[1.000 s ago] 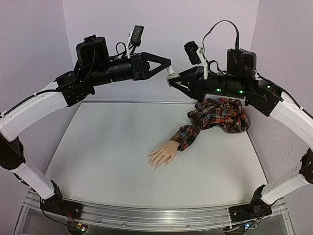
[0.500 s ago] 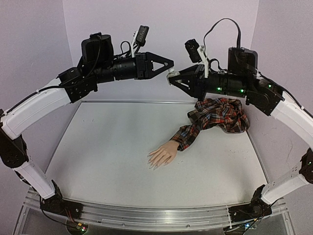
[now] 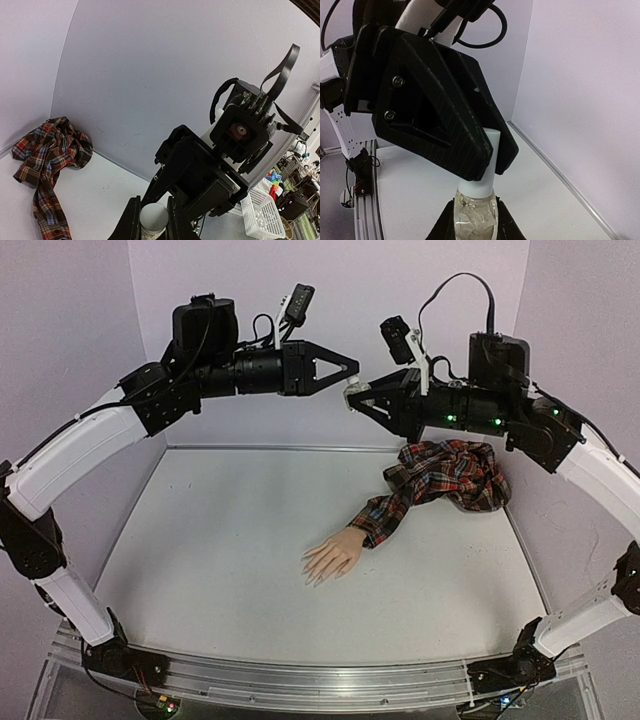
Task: Paint the nails
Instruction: Screw the nail polish bottle cap onto the nail polish bottle.
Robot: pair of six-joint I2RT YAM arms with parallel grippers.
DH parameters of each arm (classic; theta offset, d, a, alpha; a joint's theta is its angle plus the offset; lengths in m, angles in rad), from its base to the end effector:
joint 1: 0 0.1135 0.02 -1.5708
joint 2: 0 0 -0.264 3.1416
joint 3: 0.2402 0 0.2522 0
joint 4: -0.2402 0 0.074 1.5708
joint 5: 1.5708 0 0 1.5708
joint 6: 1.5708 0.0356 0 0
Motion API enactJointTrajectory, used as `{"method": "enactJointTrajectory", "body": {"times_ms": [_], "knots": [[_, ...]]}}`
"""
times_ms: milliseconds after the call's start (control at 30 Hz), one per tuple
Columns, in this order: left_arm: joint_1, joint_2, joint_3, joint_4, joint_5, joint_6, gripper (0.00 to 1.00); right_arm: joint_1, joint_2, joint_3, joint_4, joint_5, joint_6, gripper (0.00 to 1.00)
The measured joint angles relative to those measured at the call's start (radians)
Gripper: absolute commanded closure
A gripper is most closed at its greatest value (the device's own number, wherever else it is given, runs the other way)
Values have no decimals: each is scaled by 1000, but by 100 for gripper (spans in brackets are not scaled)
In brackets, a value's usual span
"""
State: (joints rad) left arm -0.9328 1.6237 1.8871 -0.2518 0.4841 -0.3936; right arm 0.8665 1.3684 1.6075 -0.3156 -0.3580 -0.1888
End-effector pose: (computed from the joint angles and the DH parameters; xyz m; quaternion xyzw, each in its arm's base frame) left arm 0.2013 -0.2993 0.5001 0.3461 0.6124 -0.5579 0.4404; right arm 0.1833 0.2350 0.4802 -0.4680 0.5628 0.3455 0.5873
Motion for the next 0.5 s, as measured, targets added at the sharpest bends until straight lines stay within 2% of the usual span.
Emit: {"method": "enactJointTrajectory", "body": {"times_ms": [233, 500], "knots": [[-8, 24, 69, -70, 35, 85, 100, -7, 12, 58, -71, -58, 69, 100], [-11, 47, 126, -146, 143, 165, 100, -51, 12, 83, -132, -254, 132, 100]]}}
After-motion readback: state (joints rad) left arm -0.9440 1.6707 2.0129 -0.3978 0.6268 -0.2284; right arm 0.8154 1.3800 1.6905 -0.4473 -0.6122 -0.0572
